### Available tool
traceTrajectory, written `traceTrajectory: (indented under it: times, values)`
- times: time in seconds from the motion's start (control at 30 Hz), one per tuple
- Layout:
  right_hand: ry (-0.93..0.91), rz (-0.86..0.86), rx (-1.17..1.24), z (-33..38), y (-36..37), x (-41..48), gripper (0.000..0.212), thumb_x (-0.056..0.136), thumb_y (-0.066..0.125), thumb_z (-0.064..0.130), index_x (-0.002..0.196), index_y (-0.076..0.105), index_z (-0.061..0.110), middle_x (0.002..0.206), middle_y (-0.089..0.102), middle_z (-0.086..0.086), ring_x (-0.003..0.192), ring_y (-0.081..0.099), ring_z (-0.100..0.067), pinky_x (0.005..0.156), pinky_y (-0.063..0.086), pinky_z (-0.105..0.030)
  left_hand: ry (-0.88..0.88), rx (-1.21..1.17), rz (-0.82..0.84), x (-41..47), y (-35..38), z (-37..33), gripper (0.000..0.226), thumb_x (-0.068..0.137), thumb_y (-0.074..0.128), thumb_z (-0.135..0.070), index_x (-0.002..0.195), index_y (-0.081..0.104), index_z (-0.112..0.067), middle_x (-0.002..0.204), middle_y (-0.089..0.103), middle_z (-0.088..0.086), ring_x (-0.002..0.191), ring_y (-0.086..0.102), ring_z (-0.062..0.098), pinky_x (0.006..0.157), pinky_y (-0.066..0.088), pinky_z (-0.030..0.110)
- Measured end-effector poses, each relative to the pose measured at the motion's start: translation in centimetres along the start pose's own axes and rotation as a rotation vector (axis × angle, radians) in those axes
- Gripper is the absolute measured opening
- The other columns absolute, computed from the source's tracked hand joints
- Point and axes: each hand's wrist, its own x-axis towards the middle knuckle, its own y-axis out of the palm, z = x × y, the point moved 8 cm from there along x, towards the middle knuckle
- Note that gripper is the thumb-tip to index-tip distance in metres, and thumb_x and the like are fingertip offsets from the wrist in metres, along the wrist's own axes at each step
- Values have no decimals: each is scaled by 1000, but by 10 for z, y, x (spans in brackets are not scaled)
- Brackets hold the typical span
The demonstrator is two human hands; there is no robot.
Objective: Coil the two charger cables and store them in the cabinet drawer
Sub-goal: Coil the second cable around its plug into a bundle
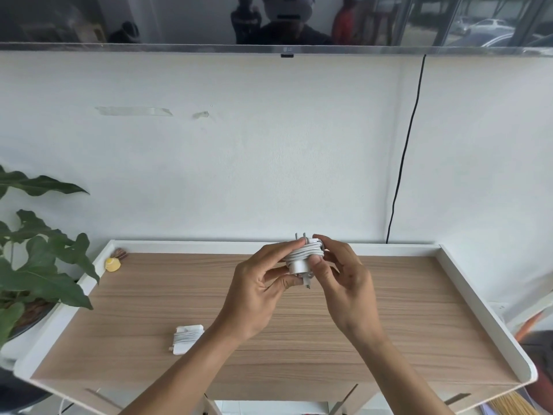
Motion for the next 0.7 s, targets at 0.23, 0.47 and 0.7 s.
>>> traceTrajectory:
  times: [0.23,0.47,0.7]
  values:
    - [-44,-27,-8,3,-3,-3,27,90,63,27,117,62,24,110,63,6,98,63,-2,74,47,-7,-28,-54,36,-2,6,1,53,87,65,-12,136,53,-30,135,59,3,123,59,26,92,55,44]
    - [-90,-42,190,14,-4,-8,47,84,64,31,127,54,15,112,68,2,106,65,-14,81,51,-17,164,32,3,-1,4,-26,49,91,58,2,133,57,-22,132,59,2,115,64,27,84,59,39]
    - [-147,-91,171,25,1,-11,46,84,67,42,123,55,23,114,66,-7,106,64,-27,84,52,-30,246,87,11,0,7,-42,41,92,57,1,131,56,-12,135,58,-2,124,59,22,89,57,30]
